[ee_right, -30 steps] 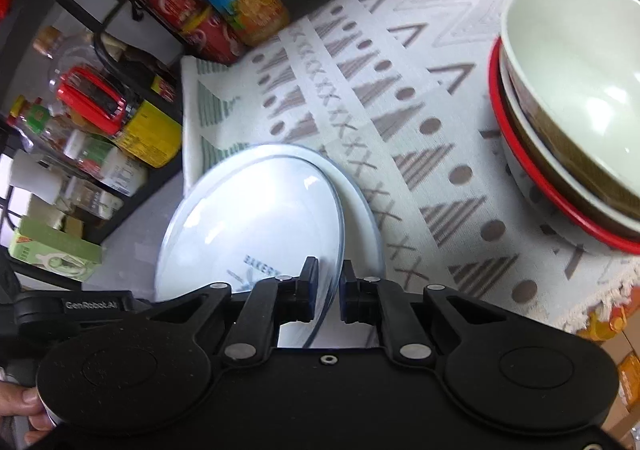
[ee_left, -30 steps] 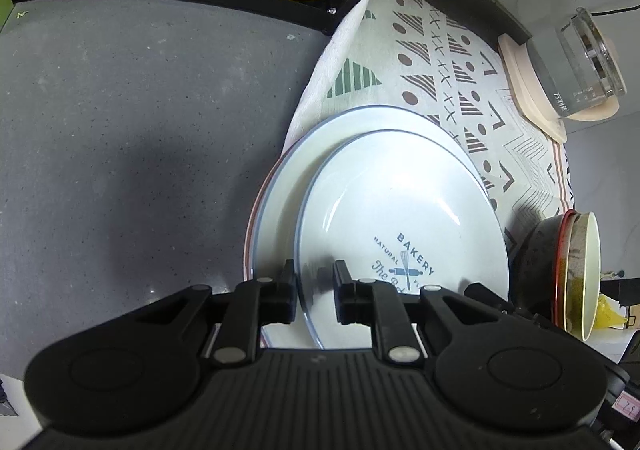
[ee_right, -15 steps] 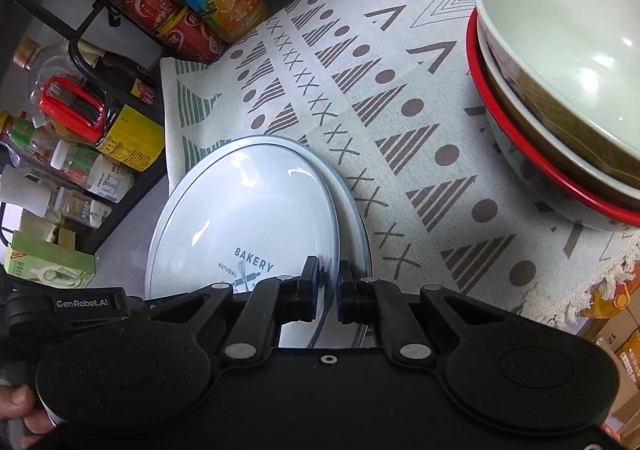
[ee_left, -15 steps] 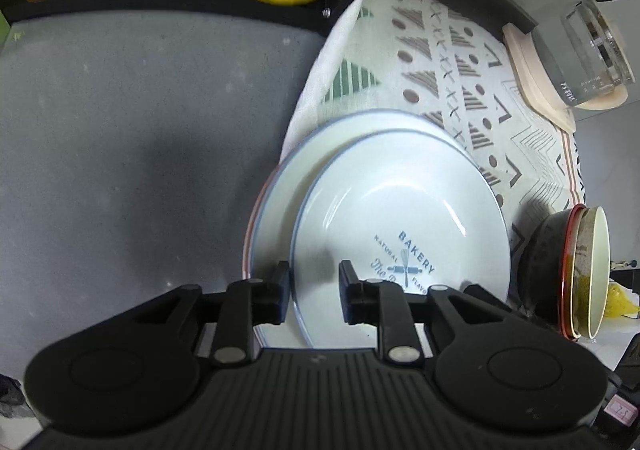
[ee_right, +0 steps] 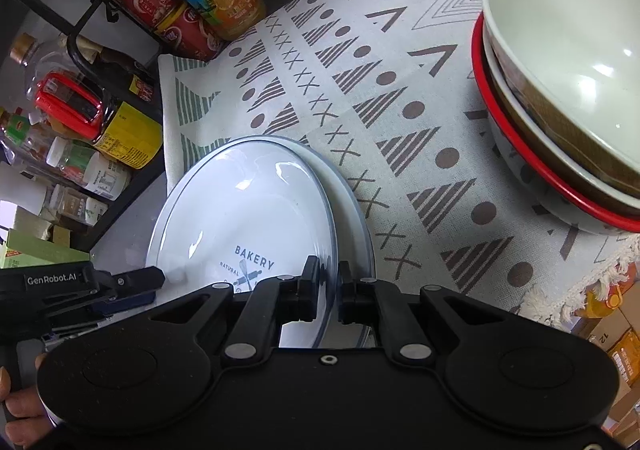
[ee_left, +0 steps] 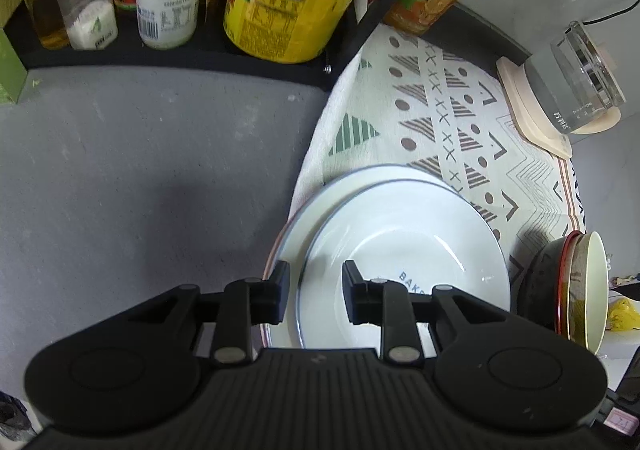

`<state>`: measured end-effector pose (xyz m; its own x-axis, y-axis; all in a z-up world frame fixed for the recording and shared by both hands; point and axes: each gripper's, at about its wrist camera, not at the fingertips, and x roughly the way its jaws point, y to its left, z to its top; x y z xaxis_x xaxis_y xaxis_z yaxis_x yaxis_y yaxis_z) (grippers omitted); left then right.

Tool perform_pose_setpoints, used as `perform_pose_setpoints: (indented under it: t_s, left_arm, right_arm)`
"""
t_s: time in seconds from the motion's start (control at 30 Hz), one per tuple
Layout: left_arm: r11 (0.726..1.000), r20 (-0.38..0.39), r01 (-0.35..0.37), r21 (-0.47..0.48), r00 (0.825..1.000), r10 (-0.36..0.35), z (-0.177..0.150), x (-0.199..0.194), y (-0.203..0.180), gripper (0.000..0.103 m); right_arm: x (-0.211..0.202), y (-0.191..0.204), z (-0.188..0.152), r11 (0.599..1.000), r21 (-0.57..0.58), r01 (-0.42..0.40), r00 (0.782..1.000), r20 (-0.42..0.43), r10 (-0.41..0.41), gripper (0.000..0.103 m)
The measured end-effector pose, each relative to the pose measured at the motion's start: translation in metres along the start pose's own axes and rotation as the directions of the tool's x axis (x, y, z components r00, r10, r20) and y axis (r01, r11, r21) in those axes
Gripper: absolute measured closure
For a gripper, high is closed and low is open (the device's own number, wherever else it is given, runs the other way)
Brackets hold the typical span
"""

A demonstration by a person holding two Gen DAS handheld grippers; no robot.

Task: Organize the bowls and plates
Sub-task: 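Lower the 'BAKERY' plate onto the 'Sweet' plate and open both grippers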

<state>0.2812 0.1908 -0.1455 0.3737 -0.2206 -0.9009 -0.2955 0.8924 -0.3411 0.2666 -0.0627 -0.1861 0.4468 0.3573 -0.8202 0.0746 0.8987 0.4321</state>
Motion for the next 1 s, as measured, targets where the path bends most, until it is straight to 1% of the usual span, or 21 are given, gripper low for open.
perform_pose_setpoints:
  t_s: [0.13,0.3,0.37,0.43,0.6,0.8,1.0]
  left_arm:
    - [1.0,0.001,-0.001,0.016,1.0,0.001,0.002,0.001,-0.002,0.077]
    - [0.999,0.022,-0.028,0.03,0.999,0.027,0.001,-0.001,-0.005,0.076]
    - [0.998,0.032,-0.042,0.044,0.999,0.041,-0.001,-0.001,-0.006,0.067]
    - [0.998,0.022,-0.051,0.045,0.999,0.05,-0.001,0.003,-0.006,0.065]
    - [0.998,0.002,-0.052,0.037,0.999,0.052,-0.003,0.009,-0.003,0.064]
    - [0.998,-0.001,-0.061,0.03,0.998,0.061,-0.003,0.011,0.0,0.064]
    - [0.999,-0.003,-0.045,0.012,0.999,0.045,-0.002,0.009,0.002,0.064]
  right_arm:
    - [-0.005,0.006,0.001,1.0,-0.024,0.002,1.0,0.01,-0.002,0.097]
    - [-0.008,0.006,0.001,0.999,-0.033,0.016,1.0,0.02,-0.016,0.097]
    - [-0.01,0.005,0.001,0.999,-0.032,0.023,0.999,0.023,-0.023,0.097]
    - [-0.012,0.004,0.0,0.999,-0.036,0.033,0.999,0.03,-0.032,0.097]
    - [-0.016,0.0,0.0,0.998,-0.031,0.047,0.998,0.041,-0.046,0.097]
    - [-0.016,0.003,0.001,0.997,-0.052,0.061,0.997,0.048,-0.059,0.096]
    - [-0.021,0.007,0.002,0.991,-0.087,0.098,0.994,0.066,-0.092,0.096]
